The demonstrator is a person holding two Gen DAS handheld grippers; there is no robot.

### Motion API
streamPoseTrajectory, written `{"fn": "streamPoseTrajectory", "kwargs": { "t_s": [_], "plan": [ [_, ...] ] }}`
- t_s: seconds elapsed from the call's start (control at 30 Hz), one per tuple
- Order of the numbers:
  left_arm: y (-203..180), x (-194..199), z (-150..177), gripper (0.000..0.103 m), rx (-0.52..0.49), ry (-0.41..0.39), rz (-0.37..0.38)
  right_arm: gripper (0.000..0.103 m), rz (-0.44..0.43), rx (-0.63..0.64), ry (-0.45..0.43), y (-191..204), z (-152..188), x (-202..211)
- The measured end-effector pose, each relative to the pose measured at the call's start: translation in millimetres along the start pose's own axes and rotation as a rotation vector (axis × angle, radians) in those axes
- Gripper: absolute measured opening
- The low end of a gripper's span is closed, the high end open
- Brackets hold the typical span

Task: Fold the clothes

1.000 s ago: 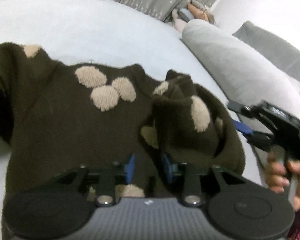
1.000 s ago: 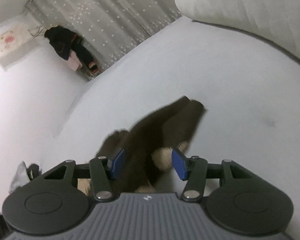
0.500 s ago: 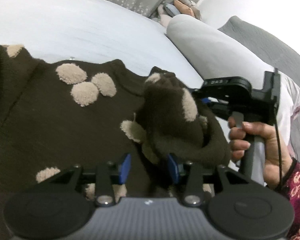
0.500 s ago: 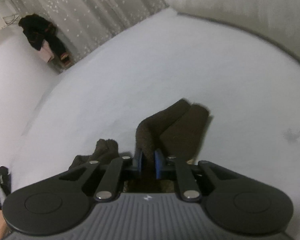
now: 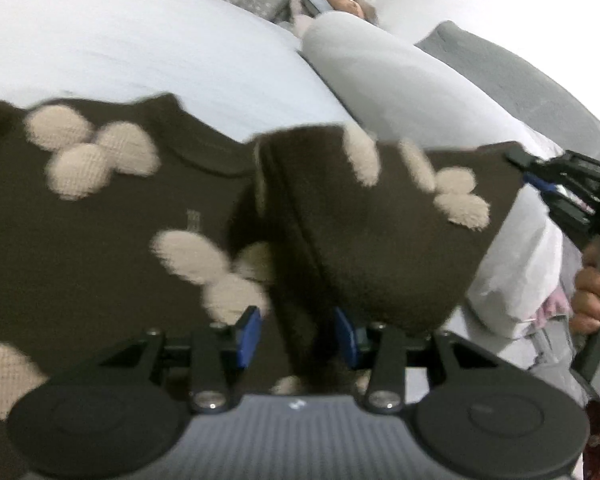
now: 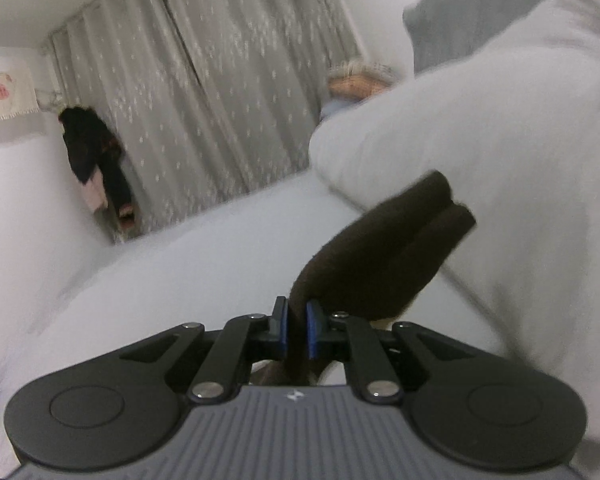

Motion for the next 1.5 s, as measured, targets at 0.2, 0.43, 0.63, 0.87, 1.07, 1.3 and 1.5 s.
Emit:
{"fn": "streamPoseTrajectory", "kwargs": {
  "t_s": [0.2, 0.43, 0.63, 0.87, 1.07, 1.3, 1.5],
  "plan": [
    [-37.5, -45.1, 9.3, 0.041, -0.045, 0.016, 0.058, 0.010, 0.062, 0.064, -0.101, -45.7, -25.9, 37.9],
    [-58.0, -98.5, 15.0, 0.041, -0.045, 0.024, 0.078, 0.008, 0.138, 0.098, -0.172, -107.9, -43.0, 72.7],
    [-72.7, -115.6, 23.4, 0.042, -0.024, 0.002, 0.075, 0.008, 0.172, 0.080, -0.125, -149.8, -27.2, 85.5],
    [-89.0, -106.9, 21.6, 0.042, -0.027, -0.001, 0.123, 0.038, 0.200, -0.067, -0.098, -183.0, -18.2, 107.2],
    [-94.7, -105.7, 32.9, 0.044, -0.092, 0.047, 0.095, 0.044, 0.206, -0.103, -0.127, -177.3, -24.7, 117.4],
    [-86.1, -60.5, 16.0, 0.048, -0.156, 0.004, 0.086, 0.045, 0.149, -0.096, -0.095, -146.6, -17.2, 116.2],
    [-51.7, -23.5, -3.6, 0.057, -0.303, -0.037, -0.010, 0.051, 0.080, -0.068, 0.012, -97.2, 13.0, 103.8]
  ]
}}
Point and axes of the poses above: each gripper's, at about its wrist camera, not at the fingertips, and x roughly against the way its jaws point, y to its left, z to its underside, the point moved 8 cm from there along -x, roughly the way its jaws point, and after that the axes turned 13 degrees about -y, right-handed, at the moved point
